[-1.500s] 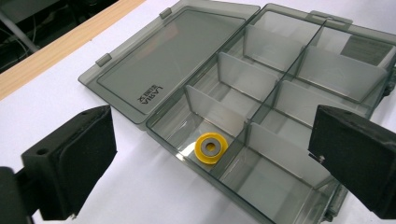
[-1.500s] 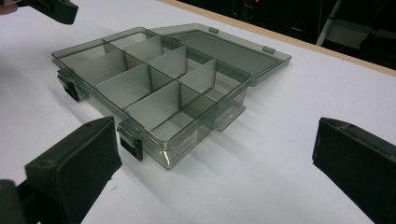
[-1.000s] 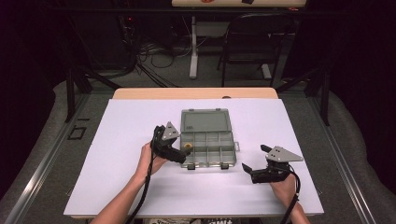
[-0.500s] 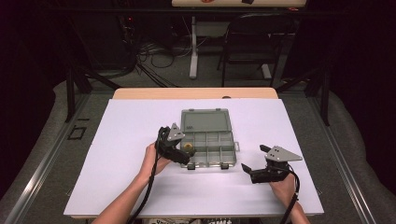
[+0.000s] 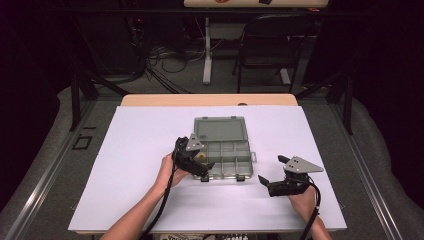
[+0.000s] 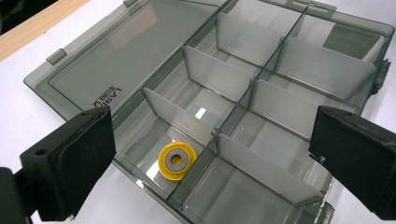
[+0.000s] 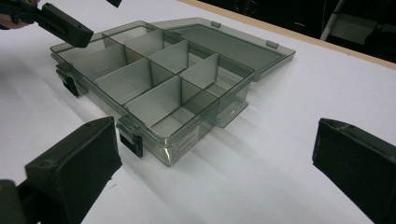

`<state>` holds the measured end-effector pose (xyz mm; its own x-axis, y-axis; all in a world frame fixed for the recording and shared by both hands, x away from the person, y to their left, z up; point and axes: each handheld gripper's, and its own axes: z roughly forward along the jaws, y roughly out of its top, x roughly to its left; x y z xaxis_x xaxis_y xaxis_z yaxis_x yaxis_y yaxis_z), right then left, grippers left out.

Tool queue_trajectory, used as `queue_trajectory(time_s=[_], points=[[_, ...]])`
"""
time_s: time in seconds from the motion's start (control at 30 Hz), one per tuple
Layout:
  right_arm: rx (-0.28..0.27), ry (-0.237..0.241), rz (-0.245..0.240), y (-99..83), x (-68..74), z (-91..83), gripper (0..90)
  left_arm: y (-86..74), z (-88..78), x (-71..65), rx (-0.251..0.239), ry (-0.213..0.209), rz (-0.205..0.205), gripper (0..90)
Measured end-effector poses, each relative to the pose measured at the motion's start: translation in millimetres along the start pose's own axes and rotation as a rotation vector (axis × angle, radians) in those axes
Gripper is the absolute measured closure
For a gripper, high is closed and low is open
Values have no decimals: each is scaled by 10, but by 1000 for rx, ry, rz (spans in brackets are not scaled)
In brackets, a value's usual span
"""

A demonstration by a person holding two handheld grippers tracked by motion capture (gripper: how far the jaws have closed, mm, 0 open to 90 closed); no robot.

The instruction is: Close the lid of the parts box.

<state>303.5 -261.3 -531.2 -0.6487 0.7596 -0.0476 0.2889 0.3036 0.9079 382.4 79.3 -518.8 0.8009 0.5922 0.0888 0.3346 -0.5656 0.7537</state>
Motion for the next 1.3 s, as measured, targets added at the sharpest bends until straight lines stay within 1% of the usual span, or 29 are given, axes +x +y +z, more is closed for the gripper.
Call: queue_trajectory(time_s=[0.07,0.17,0.23,0.37,0.47,0.7,0.9,1.03,1.3], points=[[0,0,0,1,0,1,0,-4,6,1,-4,9,-2,21],[0,-1,2,1,-1,-2,0,-7,9,12,-3,12,-3,36],[0,-2,3,1,1,-5,0,-14,21,16,-6,1,-13,61],[-1,-2,4,2,1,-5,0,-23,43,11,-10,-3,-16,150],[1,-1,1,2,6,0,0,-28,56,9,-3,-8,-14,173],[5,-1,0,-1,8,10,0,-39,94,9,5,-19,-17,262],[2,-2,-3,1,10,0,0,-57,138,17,12,-30,-38,331],[4,-2,-1,-2,7,8,0,-71,152,40,8,-26,-52,369],[5,-3,2,-1,3,12,0,-96,185,57,6,-43,-80,438]])
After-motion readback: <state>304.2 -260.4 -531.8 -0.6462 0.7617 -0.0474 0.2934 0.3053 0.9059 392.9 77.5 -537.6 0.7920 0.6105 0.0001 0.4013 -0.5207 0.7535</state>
